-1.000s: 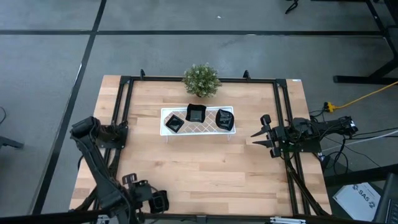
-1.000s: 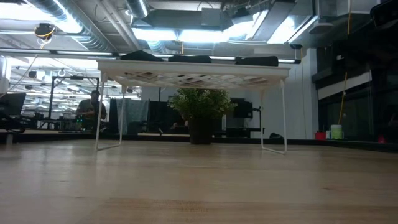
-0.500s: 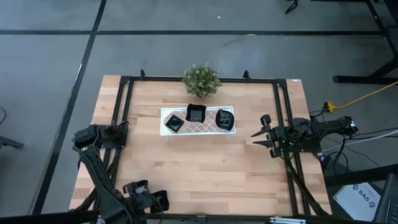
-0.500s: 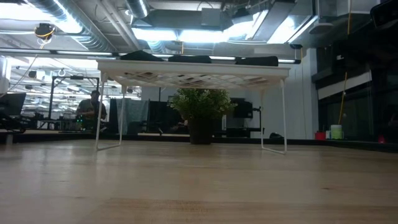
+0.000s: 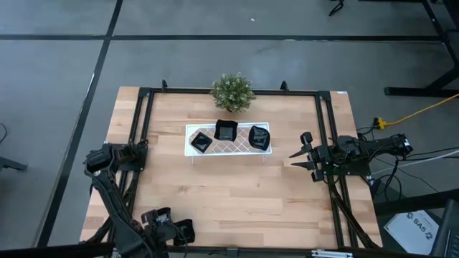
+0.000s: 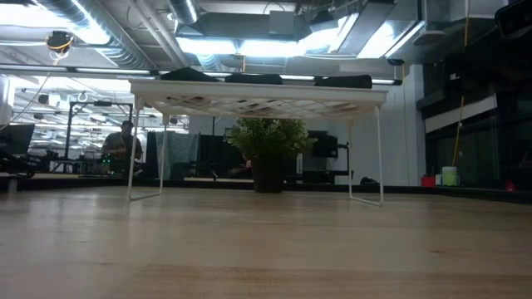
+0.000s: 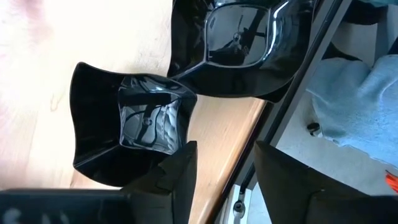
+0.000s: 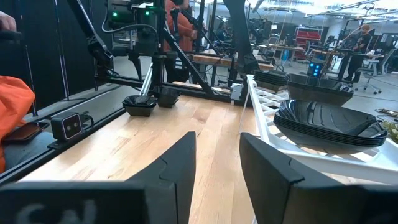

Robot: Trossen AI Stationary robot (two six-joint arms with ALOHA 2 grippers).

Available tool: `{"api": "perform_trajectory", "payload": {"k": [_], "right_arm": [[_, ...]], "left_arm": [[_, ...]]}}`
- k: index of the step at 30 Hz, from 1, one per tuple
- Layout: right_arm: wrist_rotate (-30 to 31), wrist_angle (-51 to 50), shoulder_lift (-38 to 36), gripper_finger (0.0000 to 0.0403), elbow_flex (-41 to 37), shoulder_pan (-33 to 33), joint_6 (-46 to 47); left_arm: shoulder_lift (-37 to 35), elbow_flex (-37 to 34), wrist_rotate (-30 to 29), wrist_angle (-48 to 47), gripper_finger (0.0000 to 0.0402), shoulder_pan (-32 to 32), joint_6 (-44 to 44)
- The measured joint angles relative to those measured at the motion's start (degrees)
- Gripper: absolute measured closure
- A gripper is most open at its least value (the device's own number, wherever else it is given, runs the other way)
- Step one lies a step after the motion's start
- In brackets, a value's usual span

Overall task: Pick & Place Mini shaped plates
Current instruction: Stack the black distorted square plate on top of the black distorted square plate on the shelf

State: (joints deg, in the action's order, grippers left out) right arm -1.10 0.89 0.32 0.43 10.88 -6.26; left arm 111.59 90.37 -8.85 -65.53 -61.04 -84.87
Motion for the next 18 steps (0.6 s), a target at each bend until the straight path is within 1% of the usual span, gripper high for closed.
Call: {"api": "perform_trajectory", "payload": {"k": [9,12,18], "right_arm": [[0.0,0.0,0.0,0.0279,0.0,0.0,0.0],[0.0,0.0,0.0,0.0279,0.0,0.0,0.0],[0.0,0.0,0.0,0.0279,0.0,0.0,0.0]], "left_arm": [[0.0,0.0,0.1,0.0,0.0261,-0.2,0.1],[0.5,0.0,1.5,-0.4,0.0264,-0.1,0.9],[3.9,0.0,5.0,-3.3,0.0267,-0.2,2.1]]}}
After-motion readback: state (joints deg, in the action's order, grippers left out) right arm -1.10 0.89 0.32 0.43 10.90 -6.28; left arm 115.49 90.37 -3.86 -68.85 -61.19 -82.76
